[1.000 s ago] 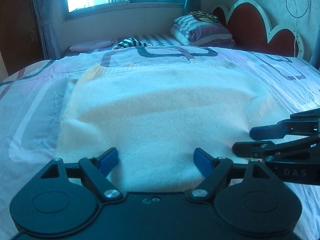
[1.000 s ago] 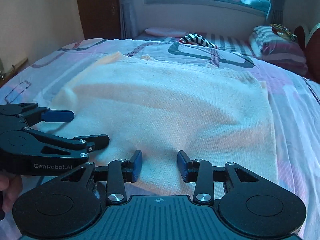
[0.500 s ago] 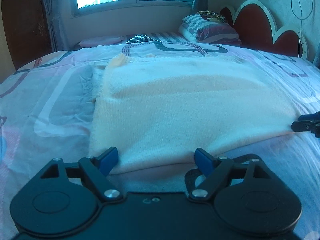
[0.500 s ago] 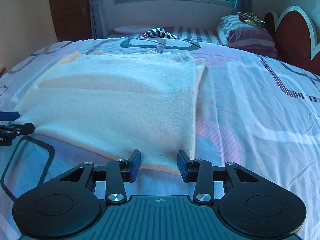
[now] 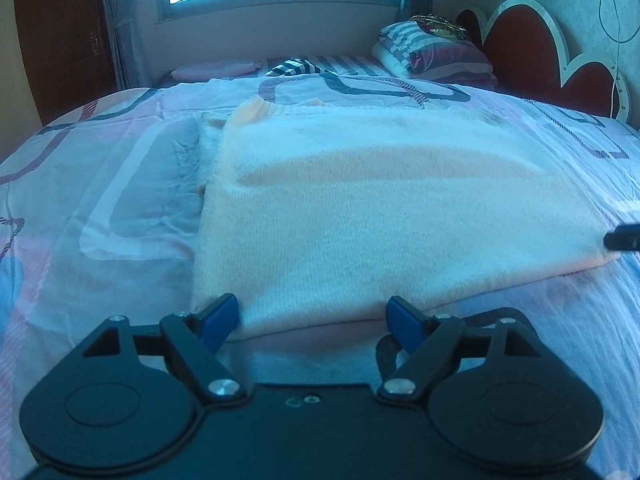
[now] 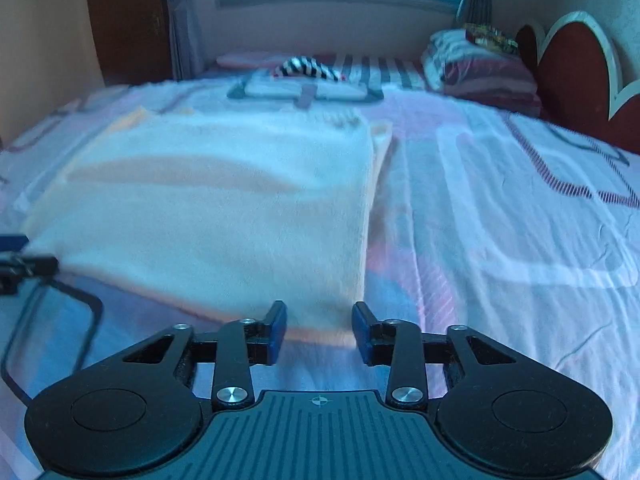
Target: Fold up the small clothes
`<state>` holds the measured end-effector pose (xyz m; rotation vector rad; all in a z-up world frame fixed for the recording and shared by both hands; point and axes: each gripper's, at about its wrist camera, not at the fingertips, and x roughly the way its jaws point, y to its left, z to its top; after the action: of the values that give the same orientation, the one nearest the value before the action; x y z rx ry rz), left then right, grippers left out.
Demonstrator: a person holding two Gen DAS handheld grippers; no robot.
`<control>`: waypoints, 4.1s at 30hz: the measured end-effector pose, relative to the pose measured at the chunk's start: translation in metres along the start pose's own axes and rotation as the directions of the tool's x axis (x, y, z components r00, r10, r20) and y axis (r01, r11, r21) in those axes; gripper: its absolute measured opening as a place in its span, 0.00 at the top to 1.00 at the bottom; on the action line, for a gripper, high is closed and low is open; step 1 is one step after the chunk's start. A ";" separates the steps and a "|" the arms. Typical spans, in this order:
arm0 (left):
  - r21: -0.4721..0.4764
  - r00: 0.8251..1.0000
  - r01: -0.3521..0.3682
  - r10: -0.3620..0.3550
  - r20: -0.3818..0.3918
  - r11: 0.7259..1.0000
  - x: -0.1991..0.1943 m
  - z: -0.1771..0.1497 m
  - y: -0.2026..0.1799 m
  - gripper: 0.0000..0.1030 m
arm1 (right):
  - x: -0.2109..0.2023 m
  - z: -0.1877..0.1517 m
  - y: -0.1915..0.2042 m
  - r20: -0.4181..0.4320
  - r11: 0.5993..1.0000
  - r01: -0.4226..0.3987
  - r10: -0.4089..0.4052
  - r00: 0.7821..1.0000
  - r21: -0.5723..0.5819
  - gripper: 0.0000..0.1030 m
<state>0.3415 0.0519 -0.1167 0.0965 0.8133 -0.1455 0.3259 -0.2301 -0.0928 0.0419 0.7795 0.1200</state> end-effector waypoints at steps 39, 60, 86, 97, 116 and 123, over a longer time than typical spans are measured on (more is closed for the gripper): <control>-0.816 0.962 0.263 -0.078 0.260 0.515 0.017 -0.025 0.076 0.50 | 0.032 0.054 0.047 0.115 0.969 -0.214 0.201 0.973 0.119 1.00; -0.781 0.966 0.240 -0.059 0.254 0.576 0.026 -0.005 0.076 0.88 | 0.129 0.074 0.077 0.056 0.970 -0.220 0.215 0.975 0.107 1.00; -0.068 0.881 0.460 -0.465 -0.088 0.885 0.050 0.098 -0.190 0.63 | 0.032 0.060 -0.129 0.233 0.759 -0.269 0.158 0.959 0.593 0.93; -0.197 0.969 0.241 -0.226 0.100 0.950 0.051 0.120 -0.074 0.47 | 0.058 0.074 -0.095 0.210 0.778 -0.375 0.312 0.927 0.504 0.59; -0.227 0.953 0.302 -0.284 0.107 0.926 0.077 0.120 -0.027 0.49 | 0.115 0.092 -0.072 0.055 0.803 -0.394 0.415 0.908 0.446 0.59; -0.227 0.934 0.356 -0.340 0.110 0.906 0.086 0.132 -0.030 0.49 | 0.087 0.103 -0.034 0.051 0.937 -0.264 0.259 0.964 0.229 0.89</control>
<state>0.4894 -0.0045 -0.0899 -0.2878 0.7689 -0.3837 0.4626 -0.2523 -0.0832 0.3720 0.7620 0.2798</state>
